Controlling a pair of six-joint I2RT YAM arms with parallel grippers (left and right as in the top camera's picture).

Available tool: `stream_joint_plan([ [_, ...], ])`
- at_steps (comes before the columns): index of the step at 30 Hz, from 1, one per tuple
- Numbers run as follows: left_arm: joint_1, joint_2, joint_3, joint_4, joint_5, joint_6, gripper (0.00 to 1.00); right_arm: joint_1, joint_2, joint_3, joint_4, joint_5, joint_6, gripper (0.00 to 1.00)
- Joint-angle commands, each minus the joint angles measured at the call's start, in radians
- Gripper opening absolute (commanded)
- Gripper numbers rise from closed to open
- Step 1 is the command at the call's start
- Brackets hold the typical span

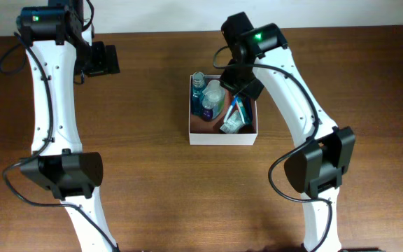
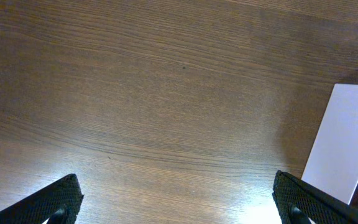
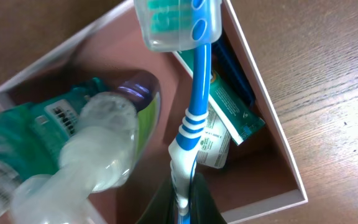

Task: Pack container

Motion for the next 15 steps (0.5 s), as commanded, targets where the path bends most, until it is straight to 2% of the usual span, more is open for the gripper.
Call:
stream_joint_plan([
  [1, 0.001, -0.021, -0.003, 0.002, 0.007, -0.006, 0.99, 0.006, -0.001, -0.046, 0.026, -0.006, 0.020, 0.11],
  [3, 0.002, -0.021, -0.003, 0.002, 0.007, -0.006, 0.99, 0.006, -0.001, -0.061, 0.034, -0.005, 0.020, 0.29],
  [12, 0.002, -0.021, -0.003, 0.002, 0.007, -0.006, 1.00, -0.004, -0.003, -0.070, 0.039, -0.005, -0.008, 0.30],
  [15, 0.002, -0.021, -0.003, 0.002, 0.007, -0.006, 0.99, -0.029, -0.016, -0.060, -0.008, -0.003, -0.034, 0.35],
])
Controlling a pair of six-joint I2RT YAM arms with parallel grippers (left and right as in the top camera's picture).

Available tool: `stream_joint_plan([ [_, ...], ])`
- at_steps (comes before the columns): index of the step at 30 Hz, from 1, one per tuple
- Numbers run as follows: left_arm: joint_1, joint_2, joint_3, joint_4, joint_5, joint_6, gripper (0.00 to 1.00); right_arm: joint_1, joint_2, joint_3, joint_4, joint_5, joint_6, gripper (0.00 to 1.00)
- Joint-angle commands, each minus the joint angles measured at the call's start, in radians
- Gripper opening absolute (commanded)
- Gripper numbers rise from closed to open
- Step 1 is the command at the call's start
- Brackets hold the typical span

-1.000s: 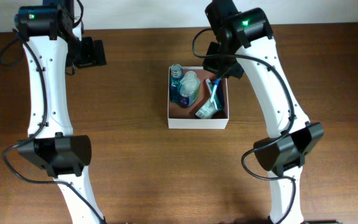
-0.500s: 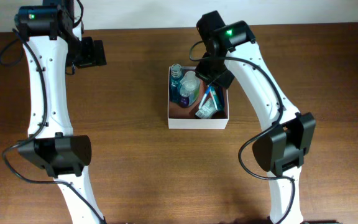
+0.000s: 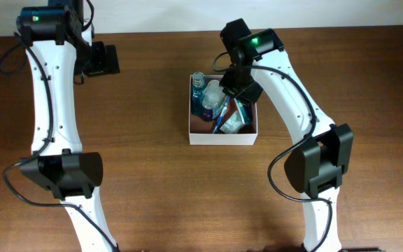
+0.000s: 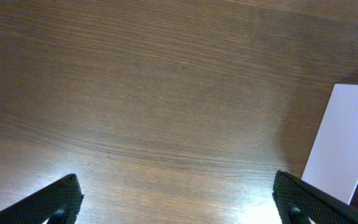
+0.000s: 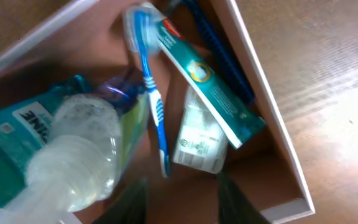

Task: Pack container

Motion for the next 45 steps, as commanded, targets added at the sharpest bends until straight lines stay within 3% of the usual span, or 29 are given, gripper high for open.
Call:
stream_joint_plan([
  [1, 0.002, -0.021, -0.003, 0.002, 0.007, -0.006, 0.99, -0.036, -0.024, 0.004, -0.051, 0.010, -0.027, 0.36],
  [13, 0.002, -0.021, -0.003, 0.002, 0.007, -0.006, 0.99, -0.211, -0.266, 0.004, -0.280, 0.087, -0.277, 0.51],
  [16, 0.002, -0.021, -0.003, 0.002, 0.007, -0.006, 0.99, -0.236, -0.339, -0.009, -0.282, 0.058, -0.439, 0.61],
  [21, 0.002, -0.021, -0.003, 0.002, 0.007, -0.006, 0.99, -0.240, -0.468, -0.042, -0.282, 0.025, -0.526, 0.72],
  [28, 0.002, -0.021, -0.003, 0.002, 0.007, -0.006, 0.99, -0.241, -0.743, -0.331, -0.281, 0.056, -0.629, 1.00],
  [34, 0.002, -0.021, -0.003, 0.002, 0.007, -0.006, 0.99, -0.241, -0.906, -0.521, -0.265, 0.050, -0.618, 0.99],
  [45, 0.002, -0.021, -0.003, 0.002, 0.007, -0.006, 0.99, -0.241, -0.914, -0.532, -0.281, 0.025, -0.618, 0.99],
])
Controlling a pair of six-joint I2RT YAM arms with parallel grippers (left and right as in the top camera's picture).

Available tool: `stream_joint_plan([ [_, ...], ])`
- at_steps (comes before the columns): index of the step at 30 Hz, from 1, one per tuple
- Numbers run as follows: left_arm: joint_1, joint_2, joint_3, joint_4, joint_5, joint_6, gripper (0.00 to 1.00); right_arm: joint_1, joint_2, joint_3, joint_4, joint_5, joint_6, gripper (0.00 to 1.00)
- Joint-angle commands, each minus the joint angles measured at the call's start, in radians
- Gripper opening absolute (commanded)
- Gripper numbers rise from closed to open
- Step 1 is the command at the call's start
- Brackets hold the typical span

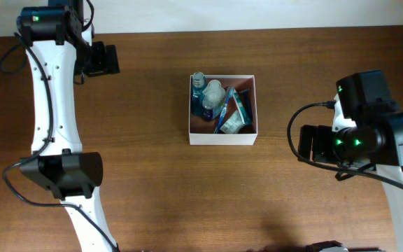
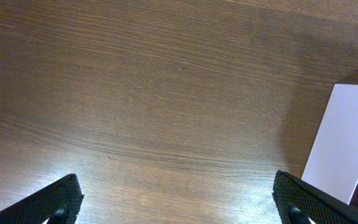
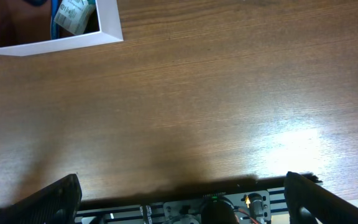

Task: Pack container

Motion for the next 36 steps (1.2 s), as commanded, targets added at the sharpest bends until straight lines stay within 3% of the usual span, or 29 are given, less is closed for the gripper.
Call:
stream_joint_plan([
  [1, 0.002, -0.021, -0.003, 0.002, 0.007, -0.005, 0.99, 0.001, 0.003, -0.008, -0.006, -0.010, -0.010, 0.99],
  [14, 0.002, -0.021, -0.003, 0.002, 0.007, -0.005, 0.99, 0.001, -0.018, -0.008, 0.042, -0.006, -0.060, 0.99],
  [19, 0.002, -0.021, -0.003, 0.002, 0.007, -0.005, 0.99, 0.000, -0.106, -0.076, 0.180, -0.003, -0.093, 0.98],
  [36, 0.002, -0.021, -0.003, 0.002, 0.007, -0.005, 1.00, -0.045, -0.872, -0.972, 1.009, -0.006, -0.250, 0.99],
])
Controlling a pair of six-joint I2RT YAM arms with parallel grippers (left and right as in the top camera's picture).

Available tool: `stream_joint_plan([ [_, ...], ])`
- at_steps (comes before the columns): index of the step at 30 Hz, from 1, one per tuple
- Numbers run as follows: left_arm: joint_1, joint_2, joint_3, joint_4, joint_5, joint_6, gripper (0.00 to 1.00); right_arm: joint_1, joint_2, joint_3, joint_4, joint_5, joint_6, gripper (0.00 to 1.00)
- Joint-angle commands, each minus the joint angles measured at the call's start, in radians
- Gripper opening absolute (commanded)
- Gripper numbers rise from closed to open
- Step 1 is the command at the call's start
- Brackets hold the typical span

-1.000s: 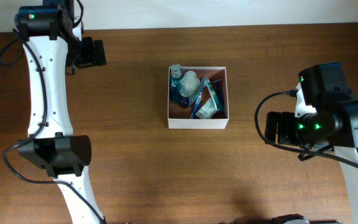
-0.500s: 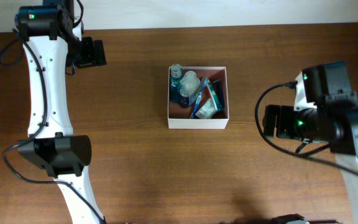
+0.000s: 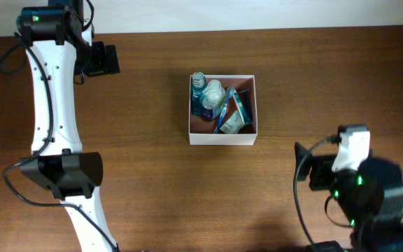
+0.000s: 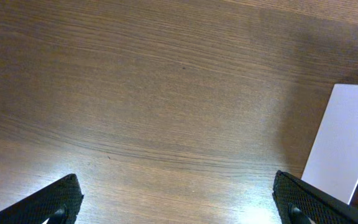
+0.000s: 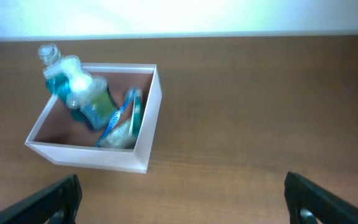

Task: Pack container

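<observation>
The white box (image 3: 222, 137) stands mid-table. In it are a blue mouthwash bottle (image 3: 198, 94), a clear bottle (image 3: 213, 92), a blue toothbrush (image 3: 224, 113) and a toothpaste tube (image 3: 240, 110). My right gripper (image 5: 182, 211) is open and empty, far back at the table's front right. It faces the box (image 5: 89, 155) from a distance, with the toothbrush (image 5: 114, 121) visible inside. My left gripper (image 4: 179, 211) is open and empty over bare wood at the far left. The box's outer wall (image 4: 344, 143) shows at its right edge.
The right arm (image 3: 355, 189) is folded low near the front right edge. The left arm (image 3: 51, 91) runs along the table's left side. A pale wall (image 5: 179, 15) lies beyond the table's far edge.
My right arm has drawn back from the table's right side to the front right. Its camera now sees the whole box from afar instead of one corner. The left arm is unchanged.
My right gripper was shut on the blue toothbrush over the box. Then its jaws were apart and the toothbrush lay in the box beside the tube. Then the arm was off to the right, and now it is folded at the front right. The left gripper stayed open and still.
</observation>
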Motion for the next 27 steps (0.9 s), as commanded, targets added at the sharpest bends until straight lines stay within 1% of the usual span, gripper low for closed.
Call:
stream_joint_plan([
  [1, 0.002, -0.021, -0.003, 0.001, 0.008, -0.006, 1.00, -0.050, -0.160, -0.179, 0.107, -0.004, -0.030, 0.99],
  [6, 0.002, -0.021, -0.003, 0.002, 0.008, -0.006, 0.99, -0.094, -0.323, -0.381, 0.227, -0.014, -0.030, 0.99],
  [7, 0.002, -0.021, -0.003, 0.002, 0.008, -0.006, 0.99, -0.096, -0.380, -0.450, 0.283, -0.019, -0.030, 0.99],
  [13, 0.002, -0.021, -0.003, 0.002, 0.008, -0.006, 0.99, -0.096, -0.536, -0.631, 0.436, -0.037, -0.030, 0.99],
  [15, 0.002, -0.021, -0.003, 0.002, 0.008, -0.006, 0.99, -0.096, -0.562, -0.666, 0.469, -0.041, -0.030, 0.99],
  [19, 0.002, -0.021, -0.003, 0.002, 0.008, -0.006, 1.00, -0.096, -0.563, -0.696, 0.514, -0.047, -0.030, 0.99],
  [27, 0.002, -0.021, -0.003, 0.002, 0.008, -0.006, 0.99, -0.096, -0.563, -0.757, 0.663, -0.048, -0.034, 0.99],
])
